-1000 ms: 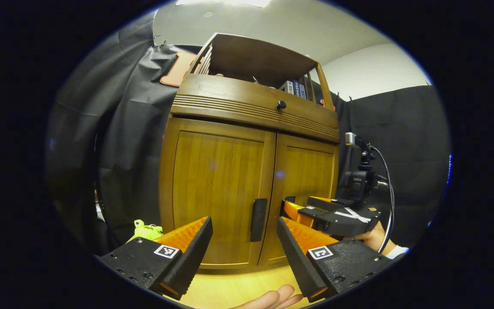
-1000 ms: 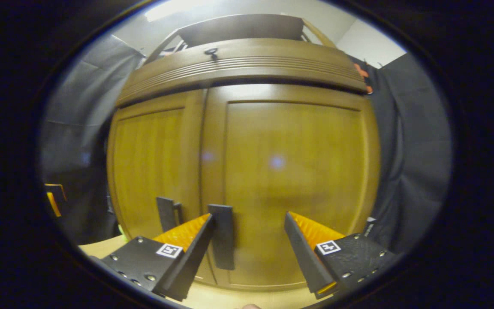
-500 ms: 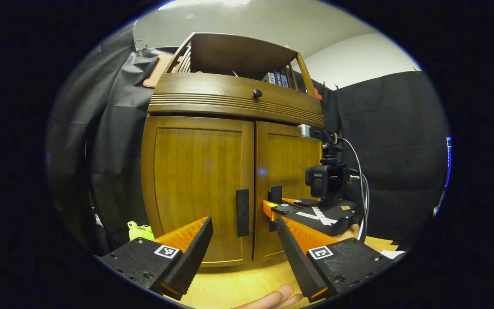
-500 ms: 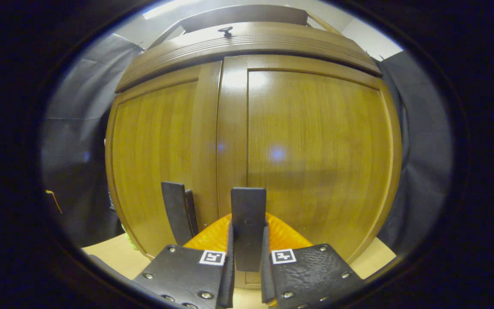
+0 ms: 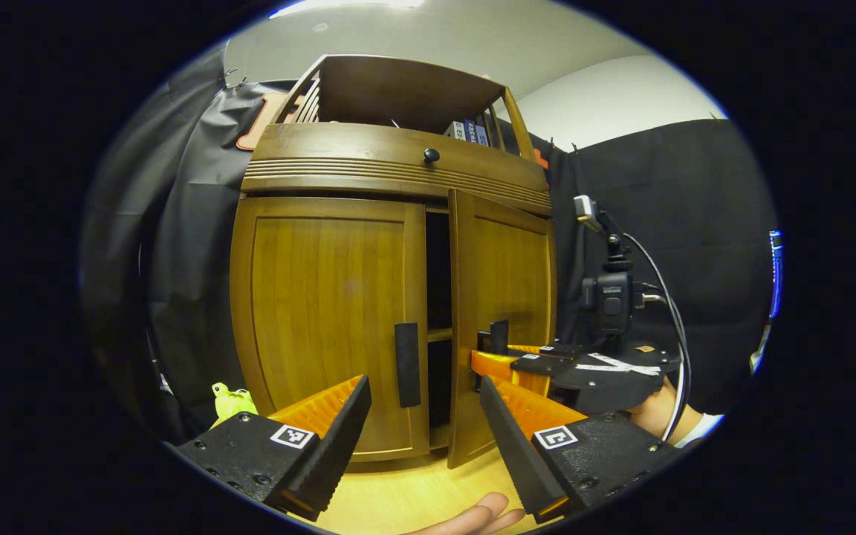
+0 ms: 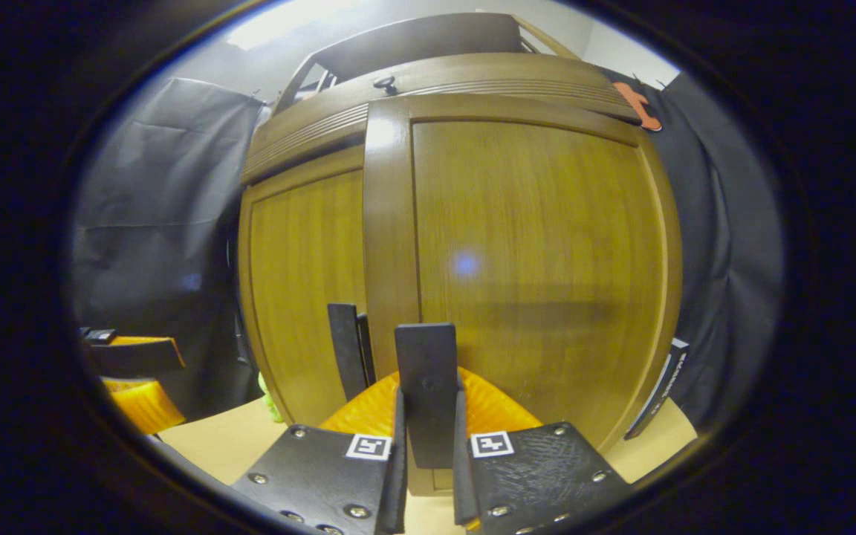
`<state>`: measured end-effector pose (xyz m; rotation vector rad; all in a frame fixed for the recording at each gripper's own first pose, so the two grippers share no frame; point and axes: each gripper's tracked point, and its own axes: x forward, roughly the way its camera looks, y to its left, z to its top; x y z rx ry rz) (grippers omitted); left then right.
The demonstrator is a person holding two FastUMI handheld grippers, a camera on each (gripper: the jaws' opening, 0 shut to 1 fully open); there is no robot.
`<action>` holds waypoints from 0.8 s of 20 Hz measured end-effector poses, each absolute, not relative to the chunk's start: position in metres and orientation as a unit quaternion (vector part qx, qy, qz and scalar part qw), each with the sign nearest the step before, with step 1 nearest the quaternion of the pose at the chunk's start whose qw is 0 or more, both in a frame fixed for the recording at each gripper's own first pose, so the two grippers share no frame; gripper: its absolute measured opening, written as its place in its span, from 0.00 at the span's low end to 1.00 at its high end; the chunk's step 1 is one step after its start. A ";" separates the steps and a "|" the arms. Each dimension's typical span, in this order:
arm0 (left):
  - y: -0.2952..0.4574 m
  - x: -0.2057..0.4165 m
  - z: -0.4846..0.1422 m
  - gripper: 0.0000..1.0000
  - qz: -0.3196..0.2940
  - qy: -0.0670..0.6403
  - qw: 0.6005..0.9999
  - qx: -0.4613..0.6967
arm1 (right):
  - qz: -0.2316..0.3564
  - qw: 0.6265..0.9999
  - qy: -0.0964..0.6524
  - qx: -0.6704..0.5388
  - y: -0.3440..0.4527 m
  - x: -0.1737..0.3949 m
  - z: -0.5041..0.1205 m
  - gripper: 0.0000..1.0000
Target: Open the right door of the double-door shoe cabinet with the right hand, and open the left door with the left hand.
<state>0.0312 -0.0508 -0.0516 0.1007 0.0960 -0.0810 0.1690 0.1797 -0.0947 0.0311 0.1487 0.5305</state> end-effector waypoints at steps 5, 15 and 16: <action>-0.043 0.030 -0.047 0.88 -0.028 0.038 0.997 0.053 | 0.270 0.959 0.080 0.025 0.159 0.149 -0.093 0.25; -0.008 0.031 -0.027 0.92 0.006 0.015 0.999 0.039 | 0.255 0.962 0.089 0.040 0.144 0.142 -0.082 0.24; -0.004 0.030 -0.023 0.92 0.008 0.012 0.999 0.036 | 0.253 0.963 0.088 0.037 0.143 0.142 -0.083 0.25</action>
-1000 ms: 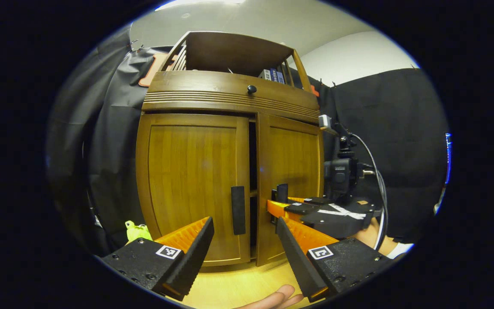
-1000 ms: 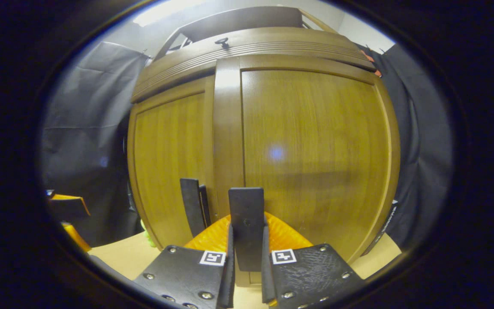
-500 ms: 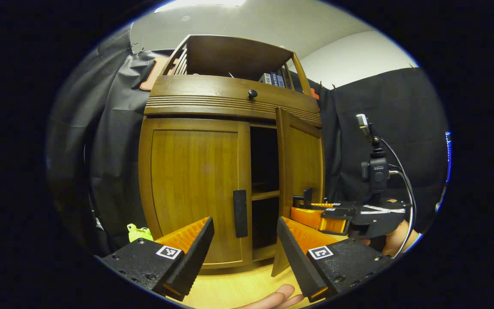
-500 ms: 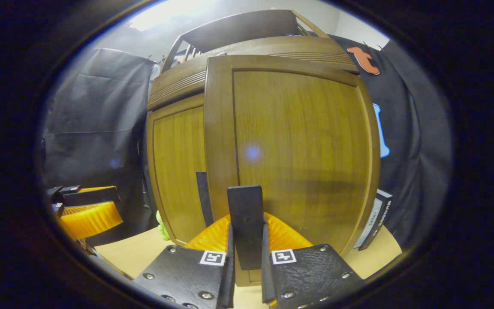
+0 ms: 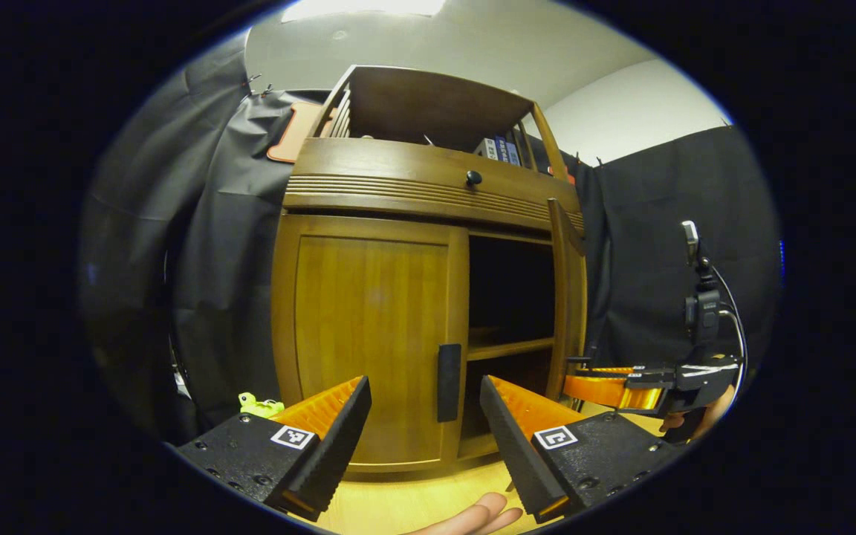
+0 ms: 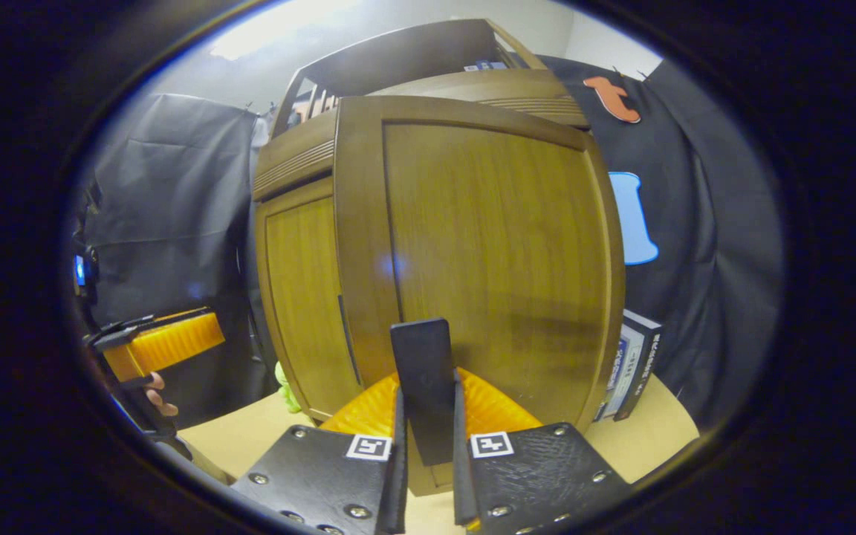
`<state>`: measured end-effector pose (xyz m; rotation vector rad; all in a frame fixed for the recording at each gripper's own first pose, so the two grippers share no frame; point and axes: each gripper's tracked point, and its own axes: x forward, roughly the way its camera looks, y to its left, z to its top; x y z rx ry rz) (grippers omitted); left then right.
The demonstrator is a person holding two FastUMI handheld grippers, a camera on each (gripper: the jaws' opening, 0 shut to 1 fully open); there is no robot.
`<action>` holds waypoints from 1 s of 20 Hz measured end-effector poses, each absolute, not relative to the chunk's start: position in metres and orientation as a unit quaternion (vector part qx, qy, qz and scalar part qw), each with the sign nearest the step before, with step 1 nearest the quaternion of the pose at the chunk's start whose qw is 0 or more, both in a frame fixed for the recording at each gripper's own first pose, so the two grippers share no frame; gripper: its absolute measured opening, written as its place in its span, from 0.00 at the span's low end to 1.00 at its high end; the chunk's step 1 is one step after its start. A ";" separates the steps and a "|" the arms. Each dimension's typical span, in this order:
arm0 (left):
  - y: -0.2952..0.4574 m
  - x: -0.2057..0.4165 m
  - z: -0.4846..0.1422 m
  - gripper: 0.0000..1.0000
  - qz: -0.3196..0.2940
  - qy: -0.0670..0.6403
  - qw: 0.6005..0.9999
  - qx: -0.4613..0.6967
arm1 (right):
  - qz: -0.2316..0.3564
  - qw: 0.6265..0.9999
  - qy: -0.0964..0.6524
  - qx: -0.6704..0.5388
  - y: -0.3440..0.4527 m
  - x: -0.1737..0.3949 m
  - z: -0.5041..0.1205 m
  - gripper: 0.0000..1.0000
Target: Open the right door of the double-door shoe cabinet with the right hand, and open the left door with the left hand.
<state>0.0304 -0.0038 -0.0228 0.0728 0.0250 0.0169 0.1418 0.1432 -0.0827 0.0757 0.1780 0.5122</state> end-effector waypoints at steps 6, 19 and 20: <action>0.020 0.021 -0.003 0.87 0.015 -0.004 1.000 0.005 | 0.238 0.966 0.086 0.044 0.141 0.142 -0.078 0.24; 0.033 0.020 0.007 0.86 0.019 -0.018 1.000 0.008 | 0.154 0.985 0.075 0.030 0.121 0.141 -0.062 0.24; 0.033 0.020 0.007 0.86 0.020 -0.017 1.000 0.008 | 0.146 0.986 0.072 0.022 0.117 0.143 -0.063 0.24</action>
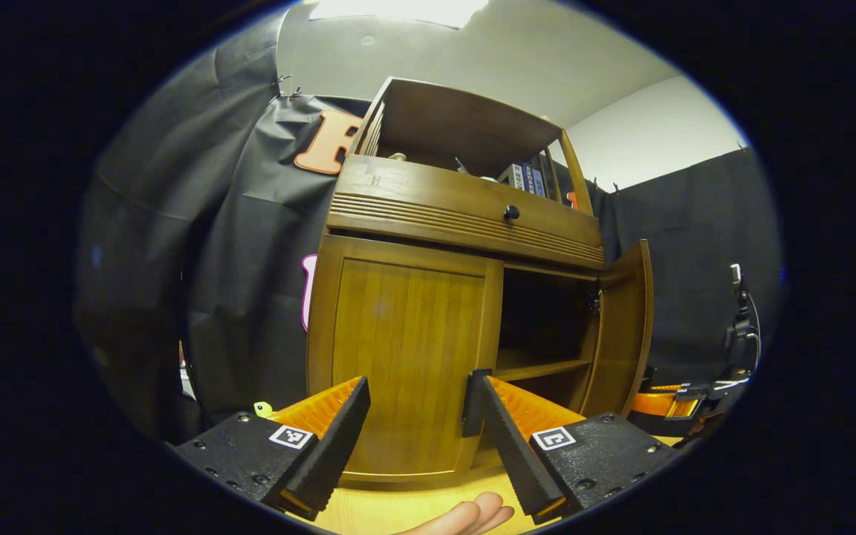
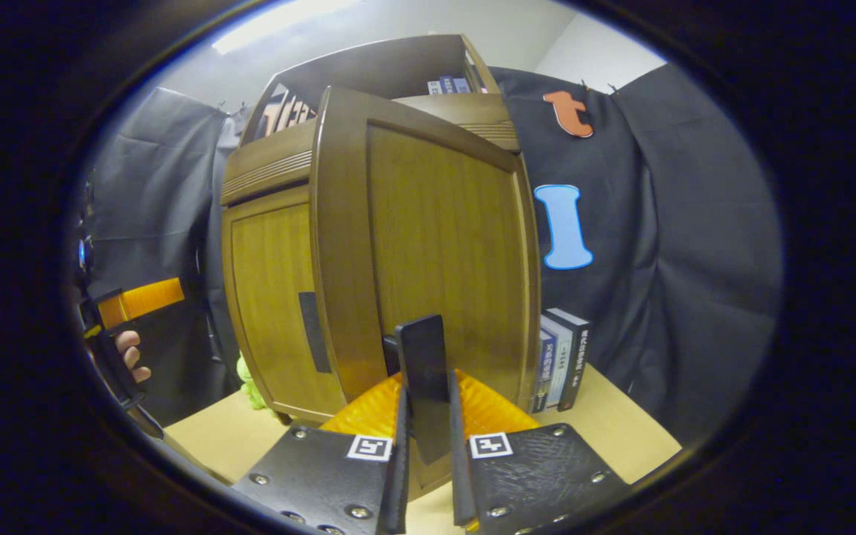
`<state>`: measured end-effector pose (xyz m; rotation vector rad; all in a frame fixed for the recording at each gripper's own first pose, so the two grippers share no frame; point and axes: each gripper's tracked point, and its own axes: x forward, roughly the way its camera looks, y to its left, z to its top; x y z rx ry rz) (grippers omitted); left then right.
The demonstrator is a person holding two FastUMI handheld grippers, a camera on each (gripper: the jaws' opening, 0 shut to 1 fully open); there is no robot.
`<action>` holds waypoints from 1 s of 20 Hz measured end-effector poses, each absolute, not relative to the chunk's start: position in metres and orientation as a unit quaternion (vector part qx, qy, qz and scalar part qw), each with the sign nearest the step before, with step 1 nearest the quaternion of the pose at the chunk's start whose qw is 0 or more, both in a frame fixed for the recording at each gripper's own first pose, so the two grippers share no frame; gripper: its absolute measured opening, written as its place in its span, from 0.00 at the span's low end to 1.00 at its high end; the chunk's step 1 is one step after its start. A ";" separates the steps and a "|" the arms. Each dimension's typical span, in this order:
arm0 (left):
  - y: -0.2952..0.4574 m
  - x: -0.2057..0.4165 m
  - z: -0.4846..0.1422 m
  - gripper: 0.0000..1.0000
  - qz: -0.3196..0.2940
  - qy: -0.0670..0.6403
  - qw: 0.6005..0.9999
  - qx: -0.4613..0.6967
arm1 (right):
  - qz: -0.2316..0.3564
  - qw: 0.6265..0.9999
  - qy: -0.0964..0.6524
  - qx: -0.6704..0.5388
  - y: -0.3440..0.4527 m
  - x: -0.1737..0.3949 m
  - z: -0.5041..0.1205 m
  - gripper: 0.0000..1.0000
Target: Open the right door of the double-door shoe cabinet with the right hand, and open the left door with the left hand.
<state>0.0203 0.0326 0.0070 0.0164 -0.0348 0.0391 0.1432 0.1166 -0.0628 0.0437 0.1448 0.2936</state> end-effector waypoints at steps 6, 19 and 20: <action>0.035 0.020 0.008 0.86 0.027 -0.020 0.999 0.004 | 0.104 0.993 0.056 -0.008 0.082 0.136 -0.057 0.24; 0.015 0.031 -0.013 0.87 0.022 0.008 1.000 0.020 | 0.060 0.997 0.038 0.008 -0.046 0.152 -0.060 0.01; 0.013 0.032 -0.013 0.87 0.022 0.007 0.999 0.023 | 0.070 0.997 0.036 0.011 -0.048 0.154 -0.061 0.01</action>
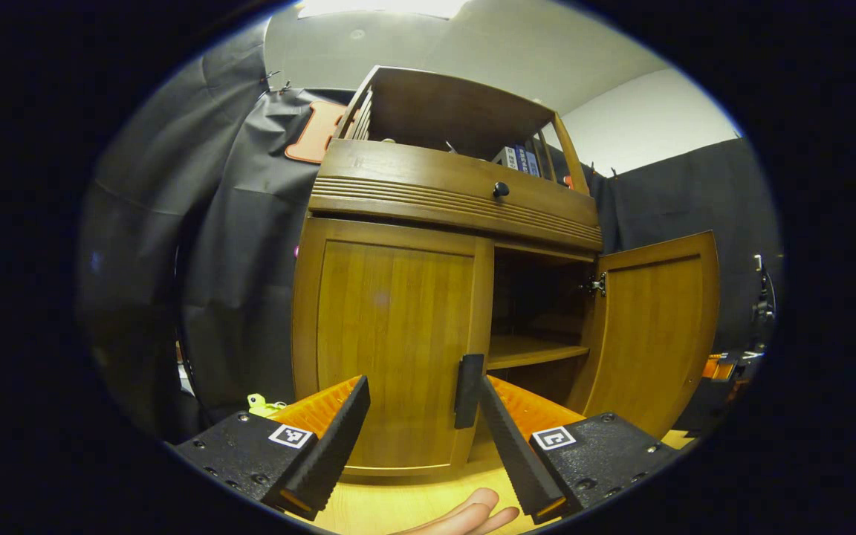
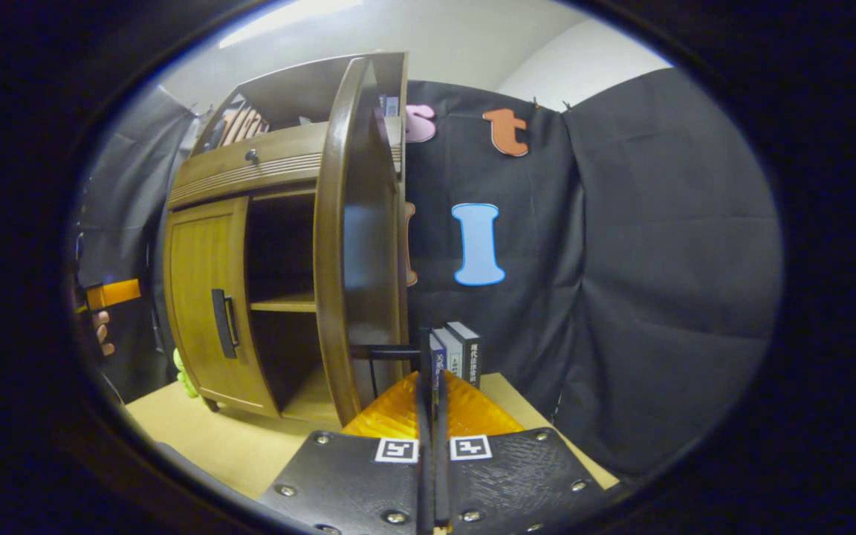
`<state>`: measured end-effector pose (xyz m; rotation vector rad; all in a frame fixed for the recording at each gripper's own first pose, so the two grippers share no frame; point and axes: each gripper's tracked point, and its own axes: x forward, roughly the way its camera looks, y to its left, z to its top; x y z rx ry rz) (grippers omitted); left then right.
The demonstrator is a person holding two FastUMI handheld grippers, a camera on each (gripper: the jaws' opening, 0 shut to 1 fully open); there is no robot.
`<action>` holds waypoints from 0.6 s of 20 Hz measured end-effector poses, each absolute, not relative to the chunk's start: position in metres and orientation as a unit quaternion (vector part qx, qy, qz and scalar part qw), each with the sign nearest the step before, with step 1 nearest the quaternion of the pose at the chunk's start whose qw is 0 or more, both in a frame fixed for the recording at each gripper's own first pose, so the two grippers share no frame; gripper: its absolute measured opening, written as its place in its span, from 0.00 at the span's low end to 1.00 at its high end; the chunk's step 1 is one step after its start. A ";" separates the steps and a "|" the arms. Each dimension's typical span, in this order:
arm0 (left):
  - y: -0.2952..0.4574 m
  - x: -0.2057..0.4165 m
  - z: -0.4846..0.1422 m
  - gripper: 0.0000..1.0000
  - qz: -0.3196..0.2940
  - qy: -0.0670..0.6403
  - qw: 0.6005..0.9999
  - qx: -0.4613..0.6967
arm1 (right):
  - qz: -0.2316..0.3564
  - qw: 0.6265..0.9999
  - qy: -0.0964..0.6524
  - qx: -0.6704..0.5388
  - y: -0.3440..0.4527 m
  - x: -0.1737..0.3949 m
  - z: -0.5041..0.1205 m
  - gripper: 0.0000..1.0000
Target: Open the right door of the double-door shoe cabinet with the right hand, and open the left door with the left hand.
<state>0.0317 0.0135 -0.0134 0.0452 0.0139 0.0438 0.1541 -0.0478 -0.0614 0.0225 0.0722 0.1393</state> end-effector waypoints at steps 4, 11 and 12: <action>0.007 0.036 -0.020 0.86 0.020 0.013 0.999 0.030 | 0.105 0.994 0.033 0.024 -0.065 0.161 -0.063 0.01; 0.003 0.051 -0.033 0.87 0.027 0.023 0.999 0.041 | 0.135 0.990 0.033 0.017 -0.080 0.171 -0.065 0.17; 0.001 0.055 -0.033 0.87 0.027 0.019 0.999 0.040 | 0.135 0.990 0.031 0.018 -0.078 0.167 -0.067 0.24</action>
